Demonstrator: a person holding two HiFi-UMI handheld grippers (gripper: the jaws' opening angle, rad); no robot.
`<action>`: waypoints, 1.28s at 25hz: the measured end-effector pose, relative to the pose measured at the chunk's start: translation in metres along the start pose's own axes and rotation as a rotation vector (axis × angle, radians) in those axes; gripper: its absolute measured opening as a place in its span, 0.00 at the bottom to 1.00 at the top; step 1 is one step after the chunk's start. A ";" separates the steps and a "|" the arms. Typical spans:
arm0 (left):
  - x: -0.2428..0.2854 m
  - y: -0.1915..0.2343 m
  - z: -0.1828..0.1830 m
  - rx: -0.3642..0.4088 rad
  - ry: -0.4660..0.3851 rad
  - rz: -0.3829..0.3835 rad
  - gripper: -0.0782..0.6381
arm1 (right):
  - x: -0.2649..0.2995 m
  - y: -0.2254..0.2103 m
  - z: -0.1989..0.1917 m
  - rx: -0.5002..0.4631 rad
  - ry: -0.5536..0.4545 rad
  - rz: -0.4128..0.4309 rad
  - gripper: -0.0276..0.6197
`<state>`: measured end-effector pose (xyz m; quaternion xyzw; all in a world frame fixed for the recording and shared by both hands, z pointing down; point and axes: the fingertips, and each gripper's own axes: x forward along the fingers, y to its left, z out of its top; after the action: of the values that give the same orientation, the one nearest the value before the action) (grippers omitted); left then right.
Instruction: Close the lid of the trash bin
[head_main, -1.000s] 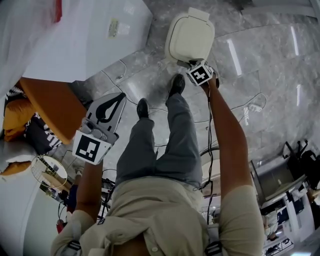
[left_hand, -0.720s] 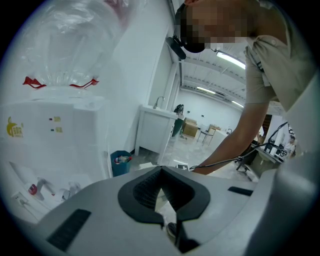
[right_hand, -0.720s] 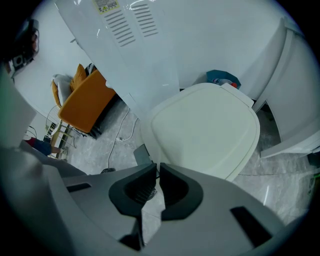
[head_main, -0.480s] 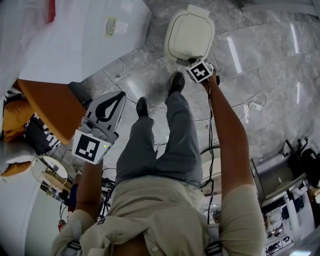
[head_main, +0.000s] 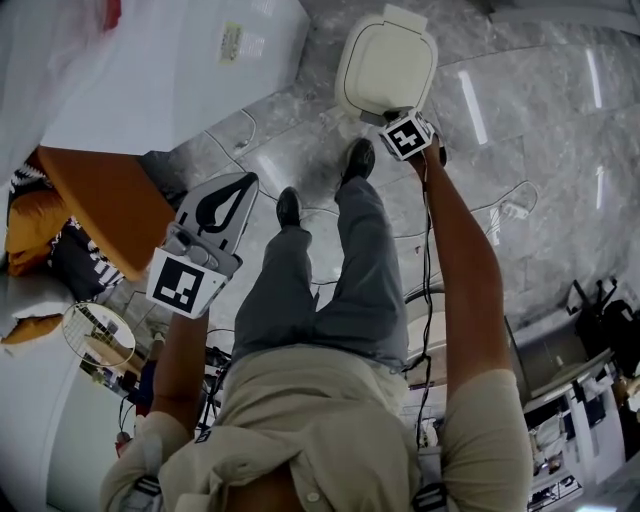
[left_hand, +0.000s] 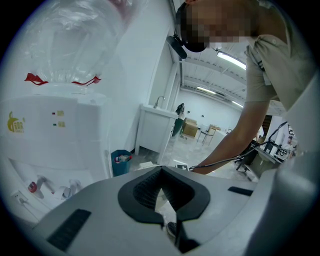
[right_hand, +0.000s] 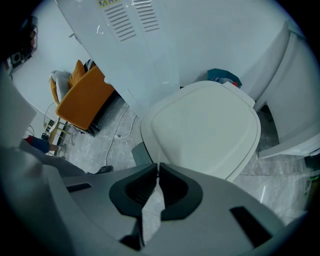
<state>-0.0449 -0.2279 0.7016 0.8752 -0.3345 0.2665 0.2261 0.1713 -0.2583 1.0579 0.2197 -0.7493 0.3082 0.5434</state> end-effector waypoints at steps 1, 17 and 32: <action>0.000 0.000 0.001 0.001 0.006 -0.001 0.13 | -0.004 -0.004 0.002 -0.004 -0.001 -0.024 0.09; -0.087 -0.015 0.096 0.062 -0.192 -0.032 0.13 | -0.187 0.031 0.090 0.053 -0.255 -0.128 0.09; -0.227 -0.042 0.184 0.151 -0.395 0.017 0.13 | -0.508 0.186 0.183 0.130 -0.834 -0.169 0.08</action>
<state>-0.1010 -0.1992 0.4129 0.9222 -0.3585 0.1159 0.0875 0.0819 -0.2566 0.4940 0.4200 -0.8631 0.1940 0.2026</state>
